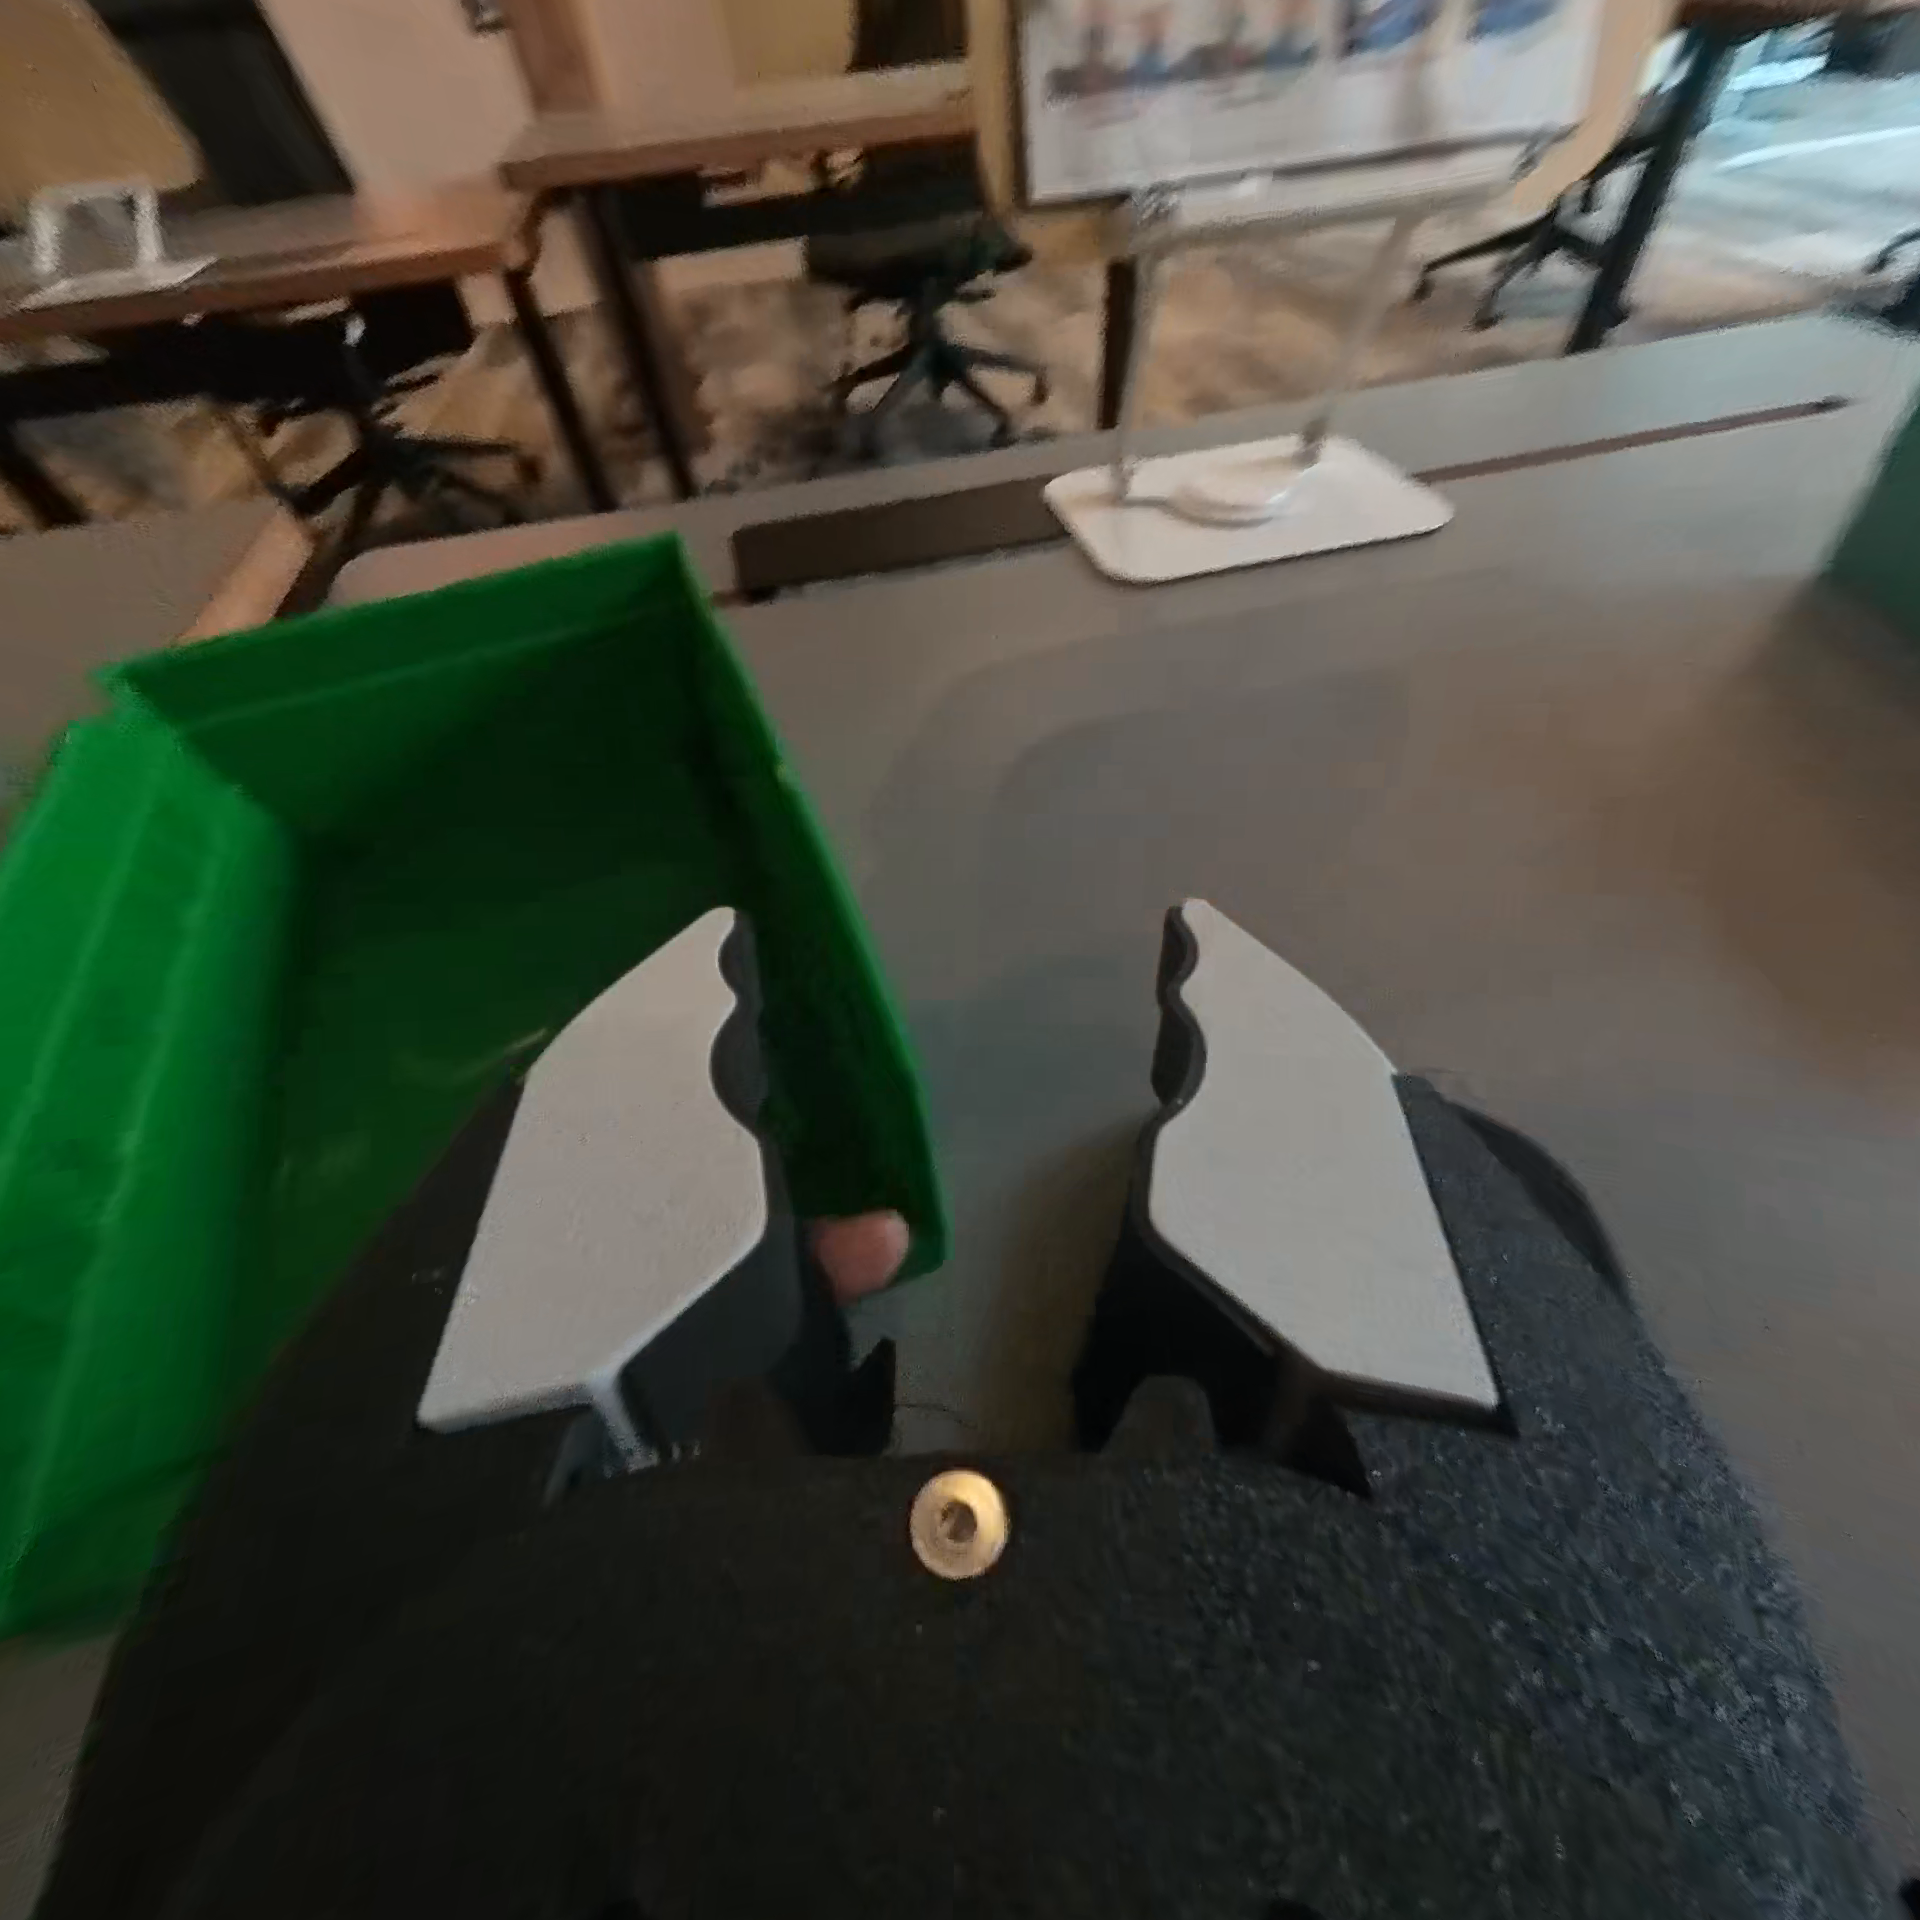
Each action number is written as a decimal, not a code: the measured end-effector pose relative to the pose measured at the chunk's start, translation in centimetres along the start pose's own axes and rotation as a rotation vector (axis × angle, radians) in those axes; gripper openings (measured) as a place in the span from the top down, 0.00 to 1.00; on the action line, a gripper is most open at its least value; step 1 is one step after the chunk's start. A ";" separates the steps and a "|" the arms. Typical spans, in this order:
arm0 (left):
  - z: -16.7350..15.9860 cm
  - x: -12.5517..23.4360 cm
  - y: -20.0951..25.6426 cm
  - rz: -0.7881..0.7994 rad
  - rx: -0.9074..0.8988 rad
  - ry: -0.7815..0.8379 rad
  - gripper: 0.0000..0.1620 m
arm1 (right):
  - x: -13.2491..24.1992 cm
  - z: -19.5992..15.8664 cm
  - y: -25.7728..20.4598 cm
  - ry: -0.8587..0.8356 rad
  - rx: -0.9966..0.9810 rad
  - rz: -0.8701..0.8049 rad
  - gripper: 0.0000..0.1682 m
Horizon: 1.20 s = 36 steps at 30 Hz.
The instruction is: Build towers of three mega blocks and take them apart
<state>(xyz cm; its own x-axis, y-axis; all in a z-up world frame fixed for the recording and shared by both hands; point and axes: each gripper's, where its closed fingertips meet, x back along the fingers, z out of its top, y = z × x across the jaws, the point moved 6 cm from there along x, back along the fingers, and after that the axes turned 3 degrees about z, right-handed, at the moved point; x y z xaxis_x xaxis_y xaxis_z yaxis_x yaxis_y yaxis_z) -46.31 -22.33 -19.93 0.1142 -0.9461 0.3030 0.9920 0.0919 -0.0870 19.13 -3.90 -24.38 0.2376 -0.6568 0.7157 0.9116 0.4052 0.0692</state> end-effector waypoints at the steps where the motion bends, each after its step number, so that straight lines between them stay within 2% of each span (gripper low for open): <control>1: -0.6 -0.1 -0.4 0.035 -0.005 -0.026 0.54 | -0.3 -0.1 -0.1 -0.006 -0.005 0.002 0.54; 4: -2.1 -1.1 -0.8 0.105 -0.071 -0.114 0.55 | -1.0 -0.5 -0.3 -0.030 -0.015 -0.006 0.57; 9: -3.5 -3.0 -0.9 0.145 -0.144 -0.195 0.66 | -1.7 -0.7 -0.3 -0.044 -0.018 -0.022 0.67; 14: -4.2 -3.8 -1.2 0.135 -0.136 -0.211 0.85 | -2.7 -0.9 -0.7 -0.068 -0.004 0.005 0.77; 16: -4.4 -3.9 -1.4 0.139 -0.136 -0.210 0.91 | -2.7 -0.9 -0.5 -0.064 0.000 -0.015 0.84; 19: -4.3 -4.0 -1.5 0.134 -0.142 -0.207 0.91 | -2.8 -0.9 -0.3 -0.055 -0.025 -0.014 0.91; 24: -4.2 -4.3 -1.4 0.146 -0.188 -0.208 0.92 | -2.9 -0.8 -0.2 -0.053 -0.052 -0.050 0.96; 36: -3.8 -5.6 -0.5 0.106 -0.204 -0.190 0.91 | -3.6 0.1 -0.8 -0.034 -0.149 -0.059 0.97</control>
<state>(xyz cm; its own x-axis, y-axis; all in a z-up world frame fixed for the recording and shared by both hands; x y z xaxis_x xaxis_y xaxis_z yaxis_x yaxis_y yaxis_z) -47.68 -18.26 -25.14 0.2437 -0.8577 0.4527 0.9447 0.1044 -0.3108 17.50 -1.83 -26.98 0.1732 -0.6536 0.7367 0.9638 0.2664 0.0097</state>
